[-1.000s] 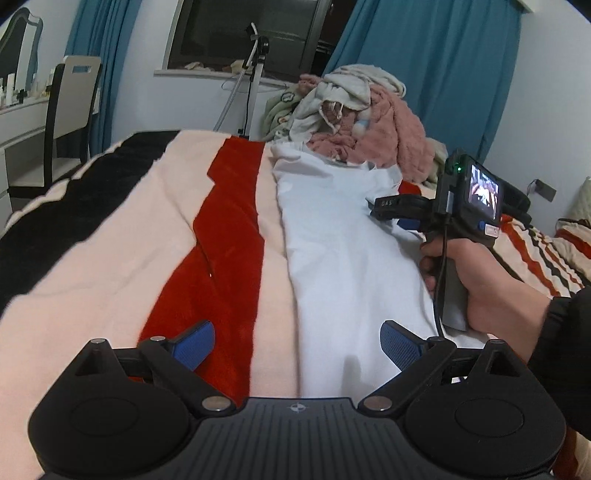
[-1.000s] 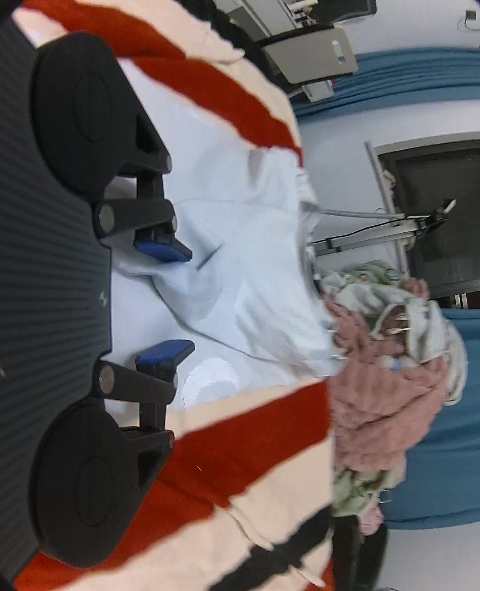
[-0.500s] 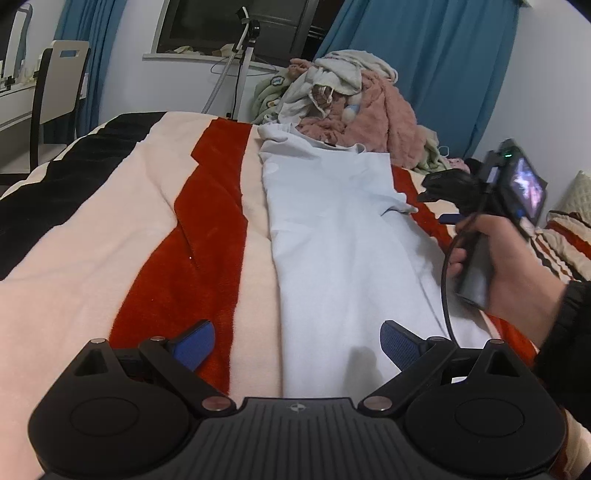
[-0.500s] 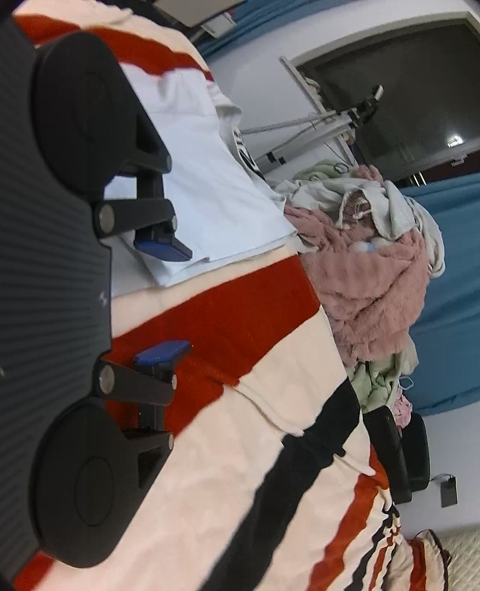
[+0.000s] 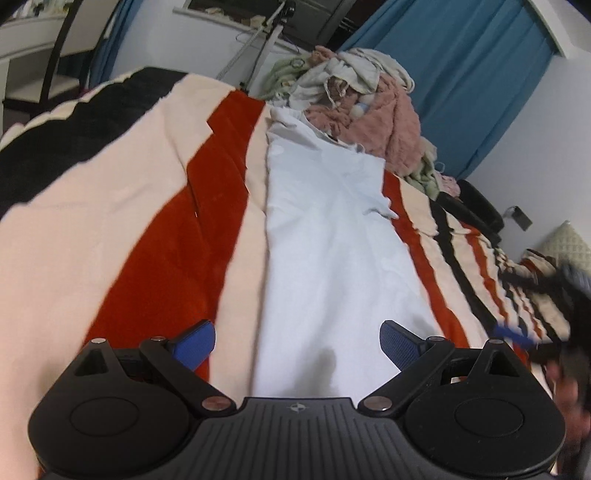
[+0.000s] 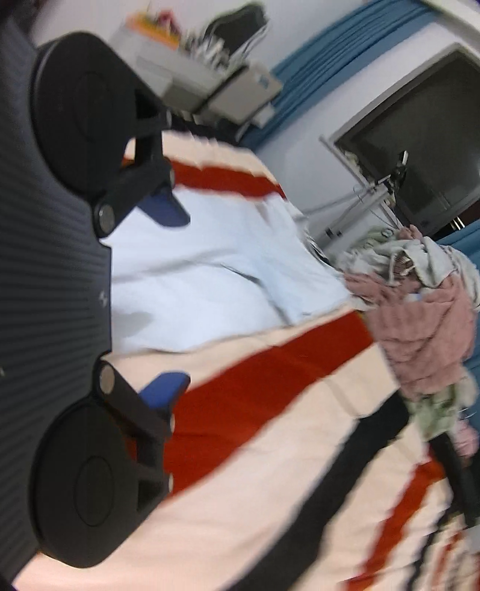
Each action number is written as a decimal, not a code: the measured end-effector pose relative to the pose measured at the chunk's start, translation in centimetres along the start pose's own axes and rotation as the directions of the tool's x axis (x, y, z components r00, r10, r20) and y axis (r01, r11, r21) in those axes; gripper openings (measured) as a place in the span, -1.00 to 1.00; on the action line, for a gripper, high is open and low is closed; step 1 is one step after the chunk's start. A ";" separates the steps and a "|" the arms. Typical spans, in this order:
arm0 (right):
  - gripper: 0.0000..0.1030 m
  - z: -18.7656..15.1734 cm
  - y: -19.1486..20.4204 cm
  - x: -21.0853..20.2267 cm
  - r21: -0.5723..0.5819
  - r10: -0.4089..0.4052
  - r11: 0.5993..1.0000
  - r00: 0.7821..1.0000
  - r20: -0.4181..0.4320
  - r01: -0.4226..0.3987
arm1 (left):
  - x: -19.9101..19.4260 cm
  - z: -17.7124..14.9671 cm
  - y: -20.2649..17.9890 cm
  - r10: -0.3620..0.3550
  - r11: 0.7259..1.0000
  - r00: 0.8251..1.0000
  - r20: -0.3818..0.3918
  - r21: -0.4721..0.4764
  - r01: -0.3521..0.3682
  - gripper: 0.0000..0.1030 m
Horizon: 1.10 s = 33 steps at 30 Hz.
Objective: Fold clothes
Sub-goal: 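Grasp the shirt hem corners with both grippers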
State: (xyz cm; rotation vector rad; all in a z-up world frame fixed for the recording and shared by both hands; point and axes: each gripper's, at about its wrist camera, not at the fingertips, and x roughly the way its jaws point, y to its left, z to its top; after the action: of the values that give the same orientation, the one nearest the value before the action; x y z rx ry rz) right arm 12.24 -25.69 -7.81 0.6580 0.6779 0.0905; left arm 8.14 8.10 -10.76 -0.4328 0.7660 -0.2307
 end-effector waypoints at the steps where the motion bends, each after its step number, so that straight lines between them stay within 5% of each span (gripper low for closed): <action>1: 0.73 -1.2 -0.8 -1.0 0.034 0.002 0.999 1.000 -0.022 -0.001 | -0.2 -0.3 0.1 -0.002 1.000 1.000 -0.018 -0.021 0.001 0.87; 5: 0.75 -5.3 -4.4 -2.9 0.246 0.002 0.969 0.995 -0.097 0.022 | -0.3 -1.6 1.6 -0.027 0.983 0.995 -0.095 -0.184 0.009 0.82; 9: 0.73 -6.7 -6.6 -1.4 0.423 0.087 0.906 0.976 -0.199 0.005 | -0.6 -2.2 3.0 -0.057 0.954 0.994 -0.095 -0.299 0.026 0.76; 14: 0.75 -7.5 -5.8 -0.5 0.397 0.100 0.918 0.963 -0.250 0.008 | -1.2 -3.3 4.0 -0.088 0.926 0.991 -0.104 -0.374 0.043 0.56; 19: 0.21 -8.4 -5.3 -1.0 0.347 0.075 0.938 0.958 -0.276 0.026 | -2.1 -4.4 4.0 -0.077 0.919 0.991 -0.105 -0.393 0.030 0.19; 22: 0.15 -9.0 -4.9 -1.2 0.316 0.051 0.948 0.954 -0.296 0.047 | -2.5 -5.1 4.0 -0.082 0.911 0.990 -0.112 -0.411 0.029 0.00; 33: 0.14 -11.1 -3.7 -2.2 0.242 -0.010 0.966 0.944 -0.330 0.094 | -2.5 -6.8 4.1 -0.096 0.894 0.979 -0.180 -0.447 0.006 -0.01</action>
State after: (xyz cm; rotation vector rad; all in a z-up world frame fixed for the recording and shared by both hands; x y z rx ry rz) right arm 3.29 -23.31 -15.33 0.8829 1.0388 0.0636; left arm 1.74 10.61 -15.47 -0.8767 1.0082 -0.1465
